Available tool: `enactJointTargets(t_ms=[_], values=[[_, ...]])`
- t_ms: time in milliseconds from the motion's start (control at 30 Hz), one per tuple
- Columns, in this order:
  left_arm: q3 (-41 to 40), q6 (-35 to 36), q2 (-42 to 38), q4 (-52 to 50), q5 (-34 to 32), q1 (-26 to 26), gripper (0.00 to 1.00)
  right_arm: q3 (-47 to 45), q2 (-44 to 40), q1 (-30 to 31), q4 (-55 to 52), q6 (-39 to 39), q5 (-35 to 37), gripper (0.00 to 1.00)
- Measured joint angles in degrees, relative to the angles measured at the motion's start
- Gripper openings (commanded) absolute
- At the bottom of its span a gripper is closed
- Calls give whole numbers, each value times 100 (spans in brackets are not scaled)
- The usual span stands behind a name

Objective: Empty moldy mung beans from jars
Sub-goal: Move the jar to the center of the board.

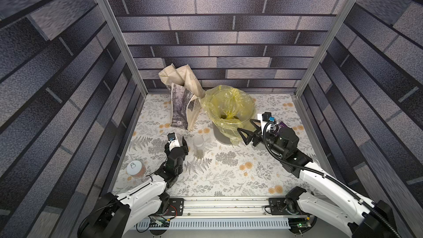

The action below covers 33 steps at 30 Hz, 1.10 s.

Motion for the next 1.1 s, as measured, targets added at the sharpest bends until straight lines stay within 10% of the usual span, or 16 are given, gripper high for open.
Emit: enactJointTargets(t_ms=[1100], values=[[221,-608,1862,1379,-879,-739,69,0,-90,0,20,61,216,100]])
